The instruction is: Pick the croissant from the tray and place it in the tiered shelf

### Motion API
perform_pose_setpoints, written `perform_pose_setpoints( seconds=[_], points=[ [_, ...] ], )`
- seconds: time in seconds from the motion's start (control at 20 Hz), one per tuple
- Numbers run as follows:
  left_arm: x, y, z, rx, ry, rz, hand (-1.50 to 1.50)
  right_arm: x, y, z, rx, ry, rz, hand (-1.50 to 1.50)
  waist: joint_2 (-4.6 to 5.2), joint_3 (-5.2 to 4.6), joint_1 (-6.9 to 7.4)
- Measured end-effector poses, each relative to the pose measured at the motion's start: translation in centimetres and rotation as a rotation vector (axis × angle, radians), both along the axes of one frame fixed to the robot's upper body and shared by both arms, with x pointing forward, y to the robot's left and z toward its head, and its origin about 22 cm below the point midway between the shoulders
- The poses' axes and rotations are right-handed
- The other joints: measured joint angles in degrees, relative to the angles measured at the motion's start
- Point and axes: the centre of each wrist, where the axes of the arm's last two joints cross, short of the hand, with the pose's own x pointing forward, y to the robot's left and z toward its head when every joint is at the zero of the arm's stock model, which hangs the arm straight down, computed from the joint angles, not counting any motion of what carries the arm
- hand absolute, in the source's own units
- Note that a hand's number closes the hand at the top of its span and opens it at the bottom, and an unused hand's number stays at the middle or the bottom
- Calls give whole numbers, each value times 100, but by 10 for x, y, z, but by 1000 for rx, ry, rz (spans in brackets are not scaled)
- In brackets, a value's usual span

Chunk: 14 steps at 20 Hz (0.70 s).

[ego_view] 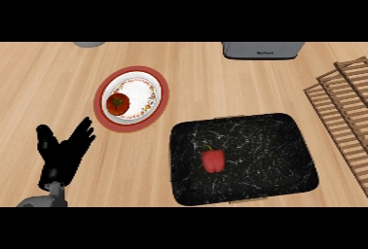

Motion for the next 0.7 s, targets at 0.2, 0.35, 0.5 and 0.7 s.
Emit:
perform_pose_setpoints(
  seconds=[0.2, 0.35, 0.5, 0.7],
  points=[
    [0, -2, -3, 2, 0, -6, 0, 1, -2, -2, -2, 28, 7, 150, 3, 0, 1],
    [5, 0, -6, 4, 1, -1, 0, -2, 2, -1, -5, 29, 3, 150, 4, -1, -11],
    [6, 3, -5, 6, 1, 1, 0, -9, -4, 5, 6, -84, -36, -150, 7, 0, -3],
    [5, 2, -3, 2, 1, 3, 0, -11, -7, 7, 5, -223, -56, -150, 9, 3, 24]
  ],
)
